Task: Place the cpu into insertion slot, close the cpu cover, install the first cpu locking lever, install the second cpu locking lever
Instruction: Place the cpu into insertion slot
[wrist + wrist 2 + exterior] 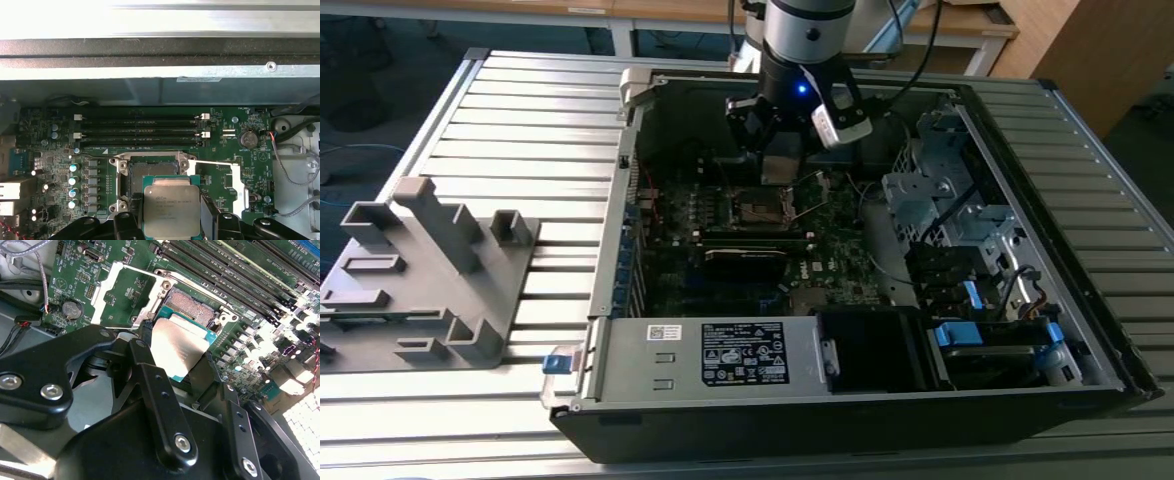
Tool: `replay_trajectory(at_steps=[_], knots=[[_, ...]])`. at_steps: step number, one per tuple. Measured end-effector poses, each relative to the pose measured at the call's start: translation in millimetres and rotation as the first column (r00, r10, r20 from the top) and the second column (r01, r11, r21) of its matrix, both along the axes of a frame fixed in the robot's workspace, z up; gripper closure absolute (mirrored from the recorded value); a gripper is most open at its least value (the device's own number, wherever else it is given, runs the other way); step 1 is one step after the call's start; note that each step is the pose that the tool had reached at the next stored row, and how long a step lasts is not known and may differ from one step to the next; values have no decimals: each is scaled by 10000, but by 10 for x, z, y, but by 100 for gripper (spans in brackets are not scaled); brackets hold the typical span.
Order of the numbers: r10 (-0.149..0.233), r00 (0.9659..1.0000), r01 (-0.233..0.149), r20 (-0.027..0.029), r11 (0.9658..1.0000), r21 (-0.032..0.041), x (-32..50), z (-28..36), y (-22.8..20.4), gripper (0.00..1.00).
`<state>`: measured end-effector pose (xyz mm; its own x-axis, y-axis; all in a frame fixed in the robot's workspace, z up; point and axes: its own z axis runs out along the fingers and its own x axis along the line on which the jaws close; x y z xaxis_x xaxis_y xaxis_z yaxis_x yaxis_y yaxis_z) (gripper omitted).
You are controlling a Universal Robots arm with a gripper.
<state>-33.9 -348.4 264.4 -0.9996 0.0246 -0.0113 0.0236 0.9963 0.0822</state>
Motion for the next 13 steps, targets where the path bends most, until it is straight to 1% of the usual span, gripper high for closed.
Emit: replay_trajectory(at_steps=[4, 9, 13], knots=[[0, 10000, 0, 0, 10000, -3, -11, -38, 0, 46], [48, 10000, -48, 16, 10000, -1, -32, -122, 0, 46], [245, 9997, -245, 22, 9997, -1, -43, -179, 0, 46]])
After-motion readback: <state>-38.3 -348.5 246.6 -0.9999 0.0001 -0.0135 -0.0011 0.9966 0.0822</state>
